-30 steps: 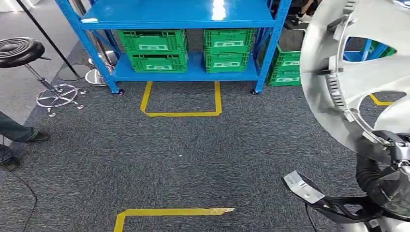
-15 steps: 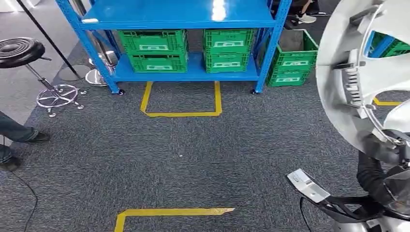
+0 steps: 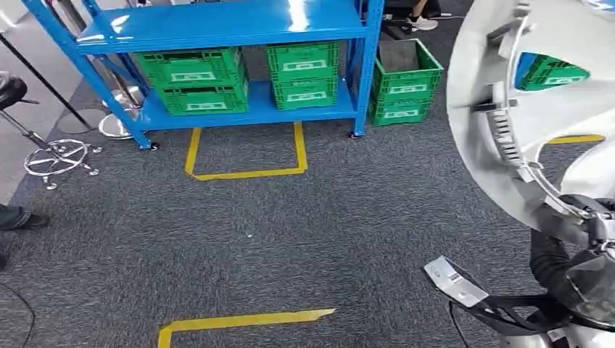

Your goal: Take the parts from the cabinet and place them on the table.

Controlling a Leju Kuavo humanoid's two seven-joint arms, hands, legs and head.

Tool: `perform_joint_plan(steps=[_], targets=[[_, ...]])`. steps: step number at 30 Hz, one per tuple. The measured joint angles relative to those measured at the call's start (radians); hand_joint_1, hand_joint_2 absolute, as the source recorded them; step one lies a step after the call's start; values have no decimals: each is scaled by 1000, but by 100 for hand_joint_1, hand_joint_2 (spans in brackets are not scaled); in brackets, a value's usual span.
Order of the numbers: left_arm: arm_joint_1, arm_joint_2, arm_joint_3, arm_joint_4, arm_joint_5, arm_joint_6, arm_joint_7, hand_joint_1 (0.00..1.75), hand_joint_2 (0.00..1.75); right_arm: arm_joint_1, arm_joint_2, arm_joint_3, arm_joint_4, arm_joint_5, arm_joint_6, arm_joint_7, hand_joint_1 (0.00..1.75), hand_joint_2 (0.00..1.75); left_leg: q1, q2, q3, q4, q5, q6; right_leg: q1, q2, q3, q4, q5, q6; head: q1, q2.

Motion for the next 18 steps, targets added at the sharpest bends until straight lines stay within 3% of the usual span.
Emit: perform_joint_plan(steps=[1,2,4,5,6,7,9,10,11,13,15,16,17,18], targets=[[0,0,0,0,0,0,0,0,0,0,0,1,0,0,0,-1,175,175,5,-27,-3,14,-24,-8,-1,8,11,-1,6,-10,-2,0],[0,0,0,0,0,0,-1,0,0,-3,0,1,0,-1,0,-2,175,175,4,-58,-18,61,-73,-8,-1,16,5,-2,12,-17,-3,0],[2,0,0,1,1,0,-2,0,0,-2,0,2,0,0,0,-7,175,175,-1,-83,-71,218,-168,-4,4,40,-5,-1,21,-24,-5,0],[3,0,0,1,1,0,-2,0,0,-2,0,2,0,-1,0,-8,175,175,-3,-84,-94,285,-194,0,7,52,-9,-1,22,-26,-5,0],[3,0,0,1,2,0,-2,0,0,-2,0,2,0,-1,0,-9,175,175,-5,-85,-101,314,-198,6,12,66,-10,-1,24,-27,-5,0],[3,0,0,2,2,0,-2,0,0,-2,0,2,0,-1,0,-12,175,175,-8,-87,-88,298,-181,14,15,80,-11,-1,24,-27,-5,0],[2,1,0,1,5,1,-3,0,0,-2,0,2,0,0,0,-16,175,175,-18,-105,-15,152,-101,41,23,110,-9,-2,26,-26,-5,0],[2,1,0,2,5,2,-4,0,0,-2,0,2,0,0,0,-18,175,175,-24,-139,25,67,-66,57,23,122,-9,-2,27,-26,-5,0],[3,9,0,2,9,3,-4,0,0,-2,0,2,0,0,0,-20,175,175,-22,-209,43,29,-71,77,19,128,-12,-1,28,-23,0,0],[2,6,0,3,10,5,-7,0,0,-4,0,2,0,0,0,-26,175,175,-30,-190,45,20,-62,72,12,153,-20,-4,33,-12,-7,0],[1,3,0,3,10,6,-8,0,0,0,0,1,-1,0,0,-28,175,175,-30,-166,48,4,-57,71,12,178,-29,-17,43,5,-7,0],[0,3,1,3,11,8,-8,0,0,2,0,1,-1,0,0,-28,175,175,-19,-146,54,-18,-45,62,12,149,-34,-6,30,2,-5,0],[-1,3,1,3,11,8,-9,0,0,-1,0,1,-2,-1,0,-28,175,175,-21,-134,55,-26,-41,65,17,88,-50,23,7,1,-4,0],[1,2,1,3,11,9,-9,0,0,-5,0,1,-1,-1,0,-28,175,175,-22,-117,53,-27,-39,67,17,57,-79,86,-32,3,3,0]])
